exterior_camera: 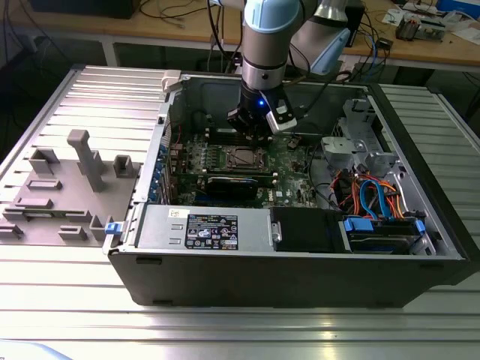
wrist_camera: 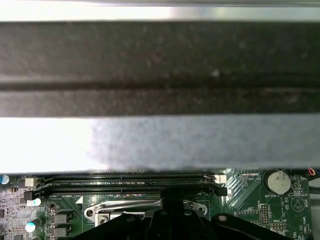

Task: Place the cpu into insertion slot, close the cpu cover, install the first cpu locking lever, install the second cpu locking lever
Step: 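Install the second cpu locking lever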

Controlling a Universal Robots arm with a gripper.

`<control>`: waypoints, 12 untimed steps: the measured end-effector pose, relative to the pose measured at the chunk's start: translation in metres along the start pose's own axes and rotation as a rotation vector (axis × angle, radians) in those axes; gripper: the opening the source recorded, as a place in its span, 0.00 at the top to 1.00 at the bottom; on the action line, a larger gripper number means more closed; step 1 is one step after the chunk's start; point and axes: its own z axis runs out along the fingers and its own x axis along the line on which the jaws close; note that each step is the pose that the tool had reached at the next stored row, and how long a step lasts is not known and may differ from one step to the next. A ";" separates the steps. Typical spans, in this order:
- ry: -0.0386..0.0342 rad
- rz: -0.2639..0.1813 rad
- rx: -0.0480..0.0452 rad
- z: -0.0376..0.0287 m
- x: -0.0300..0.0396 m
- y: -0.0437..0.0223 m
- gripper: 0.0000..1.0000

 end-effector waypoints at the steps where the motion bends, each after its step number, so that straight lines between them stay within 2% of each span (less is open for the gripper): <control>1: 0.0000 0.000 0.0001 0.0000 0.0000 0.0000 0.89; 9: 0.0000 0.000 0.0001 -0.0001 0.0000 -0.0001 0.89; 12: 0.0000 0.000 0.0000 -0.0036 -0.0001 0.0002 0.89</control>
